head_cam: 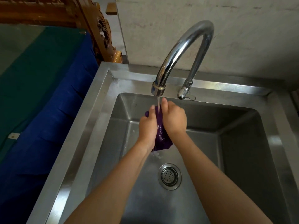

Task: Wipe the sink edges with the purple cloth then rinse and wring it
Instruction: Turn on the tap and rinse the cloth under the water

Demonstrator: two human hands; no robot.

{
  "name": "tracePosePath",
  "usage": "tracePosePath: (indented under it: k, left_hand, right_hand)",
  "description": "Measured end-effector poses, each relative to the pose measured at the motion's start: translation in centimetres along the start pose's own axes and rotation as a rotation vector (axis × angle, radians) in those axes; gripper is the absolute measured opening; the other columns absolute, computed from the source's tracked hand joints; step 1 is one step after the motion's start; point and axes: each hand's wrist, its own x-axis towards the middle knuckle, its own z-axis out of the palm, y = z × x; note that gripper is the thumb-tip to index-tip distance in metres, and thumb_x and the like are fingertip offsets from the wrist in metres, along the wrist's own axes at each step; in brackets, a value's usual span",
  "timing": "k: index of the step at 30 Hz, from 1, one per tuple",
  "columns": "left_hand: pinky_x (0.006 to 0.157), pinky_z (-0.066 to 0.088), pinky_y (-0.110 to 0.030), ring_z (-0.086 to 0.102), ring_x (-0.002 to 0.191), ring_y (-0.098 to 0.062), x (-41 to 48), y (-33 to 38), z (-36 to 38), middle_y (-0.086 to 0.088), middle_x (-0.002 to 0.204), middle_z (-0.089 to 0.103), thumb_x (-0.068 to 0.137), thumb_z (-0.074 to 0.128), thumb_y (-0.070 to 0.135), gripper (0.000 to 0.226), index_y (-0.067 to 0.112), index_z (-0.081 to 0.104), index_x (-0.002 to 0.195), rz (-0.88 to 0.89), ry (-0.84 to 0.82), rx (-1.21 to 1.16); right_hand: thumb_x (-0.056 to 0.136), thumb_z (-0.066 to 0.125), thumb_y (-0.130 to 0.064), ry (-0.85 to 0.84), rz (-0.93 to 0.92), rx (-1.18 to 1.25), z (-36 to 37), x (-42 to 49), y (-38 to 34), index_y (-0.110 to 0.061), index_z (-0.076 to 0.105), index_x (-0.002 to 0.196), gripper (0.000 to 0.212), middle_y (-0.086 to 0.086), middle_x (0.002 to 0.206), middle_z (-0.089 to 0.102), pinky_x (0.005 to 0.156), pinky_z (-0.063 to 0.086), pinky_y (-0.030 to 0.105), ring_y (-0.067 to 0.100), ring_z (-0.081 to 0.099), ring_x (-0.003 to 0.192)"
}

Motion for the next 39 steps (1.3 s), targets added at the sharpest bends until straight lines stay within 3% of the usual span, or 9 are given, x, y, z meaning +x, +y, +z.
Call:
tracePosePath:
  k: [5, 9, 14, 20, 27, 31, 35, 37, 39]
  left_hand:
    - [0.070, 0.052, -0.026, 0.062, 0.073, -0.011, 0.4, 0.7, -0.5, 0.003, 0.076, 0.064, 0.095, 0.041, 0.042, 0.032, 0.021, 0.059, 0.078, 0.104, 0.017, 0.000]
    - [0.082, 0.051, -0.036, 0.062, 0.085, -0.019, 2.0, 0.9, -0.9, 0.000, 0.084, 0.065, 0.096, 0.041, 0.036, 0.026, 0.020, 0.059, 0.087, 0.151, 0.050, -0.003]
    - [0.073, 0.043, -0.036, 0.053, 0.072, -0.023, 2.3, 0.7, -1.1, -0.006, 0.068, 0.053, 0.085, 0.041, 0.035, 0.030, 0.015, 0.056, 0.069, -0.021, -0.105, -0.148]
    - [0.051, 0.036, -0.026, 0.045, 0.052, -0.013, 0.7, -0.7, -0.6, 0.007, 0.042, 0.048, 0.093, 0.040, 0.015, 0.047, 0.021, 0.053, 0.048, -0.105, -0.099, -0.111]
    - [0.071, 0.052, -0.029, 0.063, 0.080, -0.019, 0.6, -0.4, -1.1, -0.001, 0.078, 0.064, 0.095, 0.039, 0.044, 0.036, 0.020, 0.057, 0.076, 0.046, 0.007, 0.097]
    - [0.093, 0.050, -0.045, 0.063, 0.099, -0.025, 1.7, -0.6, -2.1, -0.005, 0.100, 0.066, 0.095, 0.045, 0.039, 0.018, 0.026, 0.057, 0.093, 0.042, -0.014, 0.061]
    - [0.103, 0.042, -0.044, 0.052, 0.121, -0.019, 2.5, 0.0, -3.3, -0.002, 0.136, 0.052, 0.075, 0.053, 0.069, 0.070, 0.037, 0.037, 0.135, 0.003, -0.158, -0.050]
    - [0.094, 0.049, -0.034, 0.057, 0.114, -0.017, 2.9, 0.2, -3.3, -0.003, 0.132, 0.055, 0.065, 0.060, 0.073, 0.084, 0.034, 0.038, 0.136, 0.006, -0.190, -0.019]
    - [0.068, 0.055, -0.023, 0.065, 0.091, -0.015, 3.0, 0.3, -3.2, -0.005, 0.110, 0.063, 0.073, 0.069, 0.051, 0.065, 0.021, 0.048, 0.126, 0.002, -0.145, -0.051]
  right_hand:
    - [0.098, 0.024, -0.045, -0.104, 0.060, 0.302, -0.4, -0.3, 0.9, -0.016, 0.051, 0.093, 0.040, 0.000, 0.076, 0.059, 0.072, 0.043, 0.034, 0.022, 0.058, 0.077]
    - [0.095, 0.040, -0.037, -0.069, -0.210, 0.220, -0.9, -1.9, 0.3, -0.021, 0.052, 0.112, 0.026, 0.005, 0.102, 0.065, 0.078, 0.049, 0.039, 0.023, 0.061, 0.092]
    - [0.095, 0.040, -0.040, 0.008, -0.365, -0.031, -0.3, -2.7, -2.7, -0.013, 0.055, 0.094, 0.031, 0.009, 0.089, 0.064, 0.065, 0.043, 0.038, 0.029, 0.061, 0.082]
    - [0.099, 0.027, -0.037, -0.050, -0.149, -0.148, -0.7, 0.6, -3.1, -0.010, 0.047, 0.069, 0.044, 0.012, 0.069, 0.055, 0.064, 0.043, 0.038, 0.037, 0.059, 0.077]
    - [0.098, 0.028, -0.039, -0.073, -0.151, -0.125, -0.8, 2.1, -0.5, -0.009, 0.051, 0.085, 0.040, 0.013, 0.075, 0.059, 0.065, 0.045, 0.040, 0.033, 0.057, 0.072]
    - [0.097, 0.034, -0.042, -0.124, -0.087, 0.092, -1.5, 1.7, -0.1, -0.008, 0.050, 0.100, 0.038, -0.001, 0.076, 0.055, 0.062, 0.041, 0.029, 0.018, 0.055, 0.072]
    - [0.099, 0.032, -0.032, -0.316, -0.062, 0.284, -2.3, -0.3, -0.2, -0.011, 0.059, 0.100, 0.034, -0.003, 0.085, 0.058, 0.081, 0.044, 0.031, 0.016, 0.055, 0.085]
    - [0.099, 0.035, -0.019, -0.485, -0.106, 0.275, -2.0, -1.6, 0.2, -0.015, 0.056, 0.122, 0.032, 0.000, 0.105, 0.060, 0.094, 0.042, 0.029, 0.014, 0.055, 0.100]
    - [0.098, 0.036, -0.009, -0.579, -0.127, 0.358, -1.5, -2.3, 1.0, -0.012, 0.046, 0.134, 0.037, 0.005, 0.118, 0.058, 0.096, 0.041, 0.023, 0.012, 0.055, 0.106]
